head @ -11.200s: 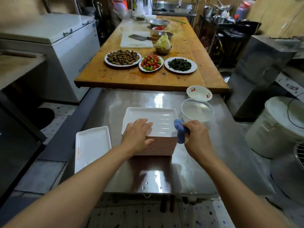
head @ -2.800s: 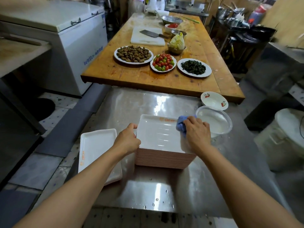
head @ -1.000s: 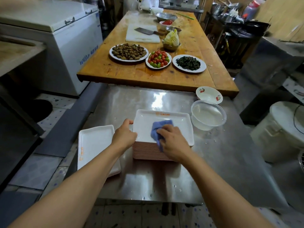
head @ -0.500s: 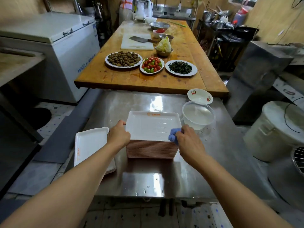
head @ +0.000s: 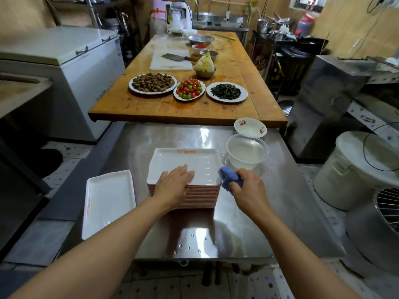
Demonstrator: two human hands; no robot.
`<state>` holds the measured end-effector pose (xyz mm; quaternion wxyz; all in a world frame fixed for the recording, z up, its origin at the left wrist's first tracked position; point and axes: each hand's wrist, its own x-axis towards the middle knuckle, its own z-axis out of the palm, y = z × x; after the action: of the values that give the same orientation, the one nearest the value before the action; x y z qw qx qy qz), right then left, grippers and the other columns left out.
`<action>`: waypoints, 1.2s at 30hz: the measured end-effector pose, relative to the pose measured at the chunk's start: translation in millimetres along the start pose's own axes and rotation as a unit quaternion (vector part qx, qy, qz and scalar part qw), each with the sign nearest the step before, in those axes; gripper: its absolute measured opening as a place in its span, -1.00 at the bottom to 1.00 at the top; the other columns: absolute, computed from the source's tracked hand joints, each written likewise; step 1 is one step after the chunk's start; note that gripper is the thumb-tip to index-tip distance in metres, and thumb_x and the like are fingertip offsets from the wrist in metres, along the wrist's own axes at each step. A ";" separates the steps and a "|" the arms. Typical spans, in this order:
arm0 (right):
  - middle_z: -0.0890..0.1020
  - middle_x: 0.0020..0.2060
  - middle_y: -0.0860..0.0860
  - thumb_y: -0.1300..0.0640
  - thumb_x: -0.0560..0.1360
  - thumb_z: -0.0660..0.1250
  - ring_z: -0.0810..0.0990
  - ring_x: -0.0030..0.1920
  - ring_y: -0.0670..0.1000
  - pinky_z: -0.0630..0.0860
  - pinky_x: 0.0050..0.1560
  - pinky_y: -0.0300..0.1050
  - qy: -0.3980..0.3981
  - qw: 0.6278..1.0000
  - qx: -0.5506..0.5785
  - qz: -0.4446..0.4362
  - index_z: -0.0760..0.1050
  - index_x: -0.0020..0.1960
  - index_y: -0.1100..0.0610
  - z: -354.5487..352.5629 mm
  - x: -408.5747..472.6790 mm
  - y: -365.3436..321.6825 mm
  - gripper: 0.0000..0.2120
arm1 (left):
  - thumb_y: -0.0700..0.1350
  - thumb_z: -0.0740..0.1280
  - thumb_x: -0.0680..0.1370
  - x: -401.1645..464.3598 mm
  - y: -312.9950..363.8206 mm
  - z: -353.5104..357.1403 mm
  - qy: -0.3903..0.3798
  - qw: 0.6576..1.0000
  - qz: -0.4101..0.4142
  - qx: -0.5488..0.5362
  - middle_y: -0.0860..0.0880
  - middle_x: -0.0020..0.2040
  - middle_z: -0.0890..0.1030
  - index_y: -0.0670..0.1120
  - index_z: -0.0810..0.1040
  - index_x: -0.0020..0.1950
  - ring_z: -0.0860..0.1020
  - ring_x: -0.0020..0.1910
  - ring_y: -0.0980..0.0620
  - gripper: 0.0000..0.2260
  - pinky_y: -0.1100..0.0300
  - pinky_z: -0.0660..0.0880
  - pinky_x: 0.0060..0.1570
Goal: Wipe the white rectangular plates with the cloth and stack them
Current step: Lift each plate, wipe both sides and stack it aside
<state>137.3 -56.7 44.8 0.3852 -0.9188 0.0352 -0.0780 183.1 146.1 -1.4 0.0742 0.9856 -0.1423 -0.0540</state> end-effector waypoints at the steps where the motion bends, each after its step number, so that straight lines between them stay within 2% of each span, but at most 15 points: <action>1: 0.50 -0.37 0.02 0.28 0.43 0.26 0.41 -0.38 -0.10 0.34 -0.35 -0.30 0.002 1.000 0.003 0.002 0.48 -0.25 0.18 -0.1 -0.8 2.0 -0.90 | -0.09 0.24 0.57 -1.1 0.2 -0.8 0.018 1.000 0.002 0.005 -0.01 0.51 0.21 0.04 0.25 0.46 0.19 0.48 0.00 -0.54 0.02 0.14 0.38; 4: 0.49 -0.39 -0.03 0.24 0.44 0.29 0.41 -0.38 -0.08 0.35 -0.37 -0.28 0.019 0.999 0.027 0.006 0.49 -0.25 0.16 -1.4 -3.8 4.4 -0.90 | -0.17 0.26 0.51 -7.6 6.0 -6.7 0.106 0.994 0.014 0.027 -0.02 0.16 0.56 0.01 0.50 0.17 0.53 0.14 -0.07 -0.76 0.09 0.36 -0.02; 5: 0.49 -0.41 -0.08 0.23 0.44 0.30 0.44 -0.38 -0.09 0.37 -0.37 -0.28 0.026 0.998 0.047 0.012 0.48 -0.29 0.08 -2.5 -4.8 3.8 -0.86 | -0.19 0.27 0.49 -11.2 8.4 -9.3 0.126 0.992 0.010 0.028 -0.01 0.01 0.60 0.00 0.52 0.07 0.57 0.01 -0.08 -0.81 0.12 0.35 -0.16; 7: 0.51 -0.41 -0.12 0.20 0.44 0.33 0.50 -0.37 -0.09 0.47 -0.33 -0.19 0.040 0.995 0.080 0.032 0.42 -0.32 -0.04 -5.4 -5.7 2.5 -0.78 | -0.19 0.27 0.47 -16.4 10.4 -13.0 0.136 0.991 0.008 0.015 0.03 -0.09 0.61 0.02 0.53 0.00 0.58 -0.07 -0.08 -0.83 0.17 0.28 -0.27; 10: 0.55 -0.36 -0.03 0.14 0.46 0.35 0.56 -0.32 0.00 0.57 -0.27 -0.01 0.053 0.992 0.100 0.059 0.43 -0.25 0.01 -7.5 -4.8 1.3 -0.85 | -0.14 0.27 0.51 -20.7 9.3 -25.9 0.168 0.985 0.024 -0.022 0.04 -0.02 0.65 0.08 0.57 0.07 0.59 -0.02 -0.11 -0.79 0.14 0.34 -0.22; 13: 0.55 -0.31 0.02 0.08 0.50 0.33 0.58 -0.25 0.09 0.58 -0.18 0.08 0.067 0.988 0.124 0.059 0.46 -0.16 0.12 -8.4 -2.5 -6.4 -0.87 | -0.09 0.31 0.53 -22.2 11.0 -53.0 0.228 0.972 0.058 -0.013 -0.04 -0.10 0.67 0.03 0.58 0.06 0.60 -0.10 -0.16 -0.86 0.13 0.30 -0.28; 15: 0.52 -0.31 -0.02 0.06 0.51 0.32 0.56 -0.24 0.07 0.56 -0.19 0.05 0.088 0.984 0.146 0.044 0.44 -0.17 0.08 -10.2 -1.7 -16.0 -0.87 | -0.06 0.34 0.53 -26.4 12.8 -73.2 0.254 0.965 0.048 -0.052 -0.06 -0.15 0.65 -0.03 0.57 0.06 0.60 -0.16 -0.13 -0.87 0.17 0.27 -0.29; 18: 0.54 -0.31 -0.08 0.03 0.49 0.34 0.54 -0.27 -0.05 0.53 -0.25 -0.09 0.121 0.974 0.190 0.011 0.45 -0.16 0.03 -14.8 -1.2 -36.1 -0.89 | -0.07 0.34 0.53 -39.1 8.7 -101.8 0.253 0.945 -0.014 -0.208 -0.06 -0.13 0.64 -0.06 0.56 0.04 0.58 -0.16 -0.09 -0.87 0.09 0.46 -0.22; 21: 0.54 -0.28 -0.11 0.07 0.50 0.34 0.55 -0.26 -0.16 0.51 -0.27 -0.25 0.131 0.964 0.226 -0.040 0.44 -0.14 -0.03 -18.2 -1.1 -64.8 -0.91 | -0.11 0.33 0.54 -60.1 -2.2 -122.3 0.245 0.899 -0.063 -0.356 -0.03 -0.09 0.64 -0.08 0.57 0.07 0.59 -0.10 -0.02 -0.87 0.12 0.53 -0.10; 24: 0.53 -0.28 -0.10 0.12 0.50 0.34 0.51 -0.28 -0.19 0.47 -0.32 -0.29 0.133 0.956 0.243 -0.098 0.42 -0.13 -0.01 -16.5 -1.0 -97.6 -0.89 | -0.12 0.30 0.57 -85.6 -15.6 -129.3 0.192 0.836 -0.107 -0.503 0.03 -0.09 0.64 -0.08 0.54 0.14 0.62 -0.11 0.07 -0.84 0.28 0.54 -0.21; 27: 0.52 -0.27 -0.12 0.18 0.50 0.35 0.48 -0.29 -0.17 0.40 -0.32 -0.32 0.128 0.951 0.219 -0.179 0.42 -0.08 0.01 -9.4 -0.6 -130.4 -0.87 | -0.14 0.29 0.58 -109.1 -26.7 -131.4 0.146 0.772 -0.129 -0.605 -0.05 -0.05 0.66 -0.11 0.52 0.19 0.66 -0.10 0.01 -0.80 0.16 0.59 -0.17; 28: 0.55 -0.22 -0.10 0.20 0.49 0.36 0.49 -0.24 -0.18 0.37 -0.27 -0.37 0.114 0.951 0.199 -0.209 0.44 -0.05 0.02 -6.3 0.3 -139.4 -0.86 | -0.14 0.29 0.57 -114.2 -28.0 -132.1 0.139 0.762 -0.130 -0.619 -0.07 -0.03 0.66 -0.11 0.52 0.19 0.66 -0.09 -0.01 -0.80 0.13 0.60 -0.15; 30: 0.57 0.02 0.04 0.22 0.46 0.39 0.52 0.00 -0.04 0.36 -0.04 -0.34 0.053 0.955 0.121 -0.265 0.46 0.10 0.11 5.2 -0.5 -158.4 -0.77 | -0.16 0.28 0.57 -125.1 -30.7 -134.8 0.137 0.748 -0.126 -0.637 -0.12 -0.01 0.65 -0.13 0.52 0.19 0.65 -0.07 -0.04 -0.80 0.12 0.61 -0.13; 33: 0.38 0.35 0.15 0.12 0.49 0.34 0.32 0.36 0.09 0.23 0.37 -0.07 -0.023 0.944 0.015 -0.329 0.35 0.32 0.20 22.3 -3.0 -175.7 -0.56 | -0.20 0.26 0.58 -136.8 -33.1 -139.6 0.146 0.733 -0.116 -0.654 -0.16 0.00 0.65 -0.15 0.52 0.17 0.64 -0.10 -0.03 -0.82 0.22 0.61 -0.17; 36: 0.34 0.39 0.13 -0.01 0.54 0.15 0.27 0.41 0.09 0.16 0.42 0.02 -0.003 0.936 -0.009 -0.352 0.30 0.39 0.16 29.2 -4.1 -188.3 -0.53 | -0.24 0.25 0.58 -144.3 -34.3 -143.0 0.153 0.718 -0.100 -0.671 -0.14 -0.05 0.65 -0.15 0.52 0.13 0.65 -0.18 0.04 -0.84 0.26 0.60 -0.22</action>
<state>139.1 96.2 158.5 0.3253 -0.8758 -0.2914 -0.2056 73.0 238.9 146.0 0.7315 0.6804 0.0437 0.0095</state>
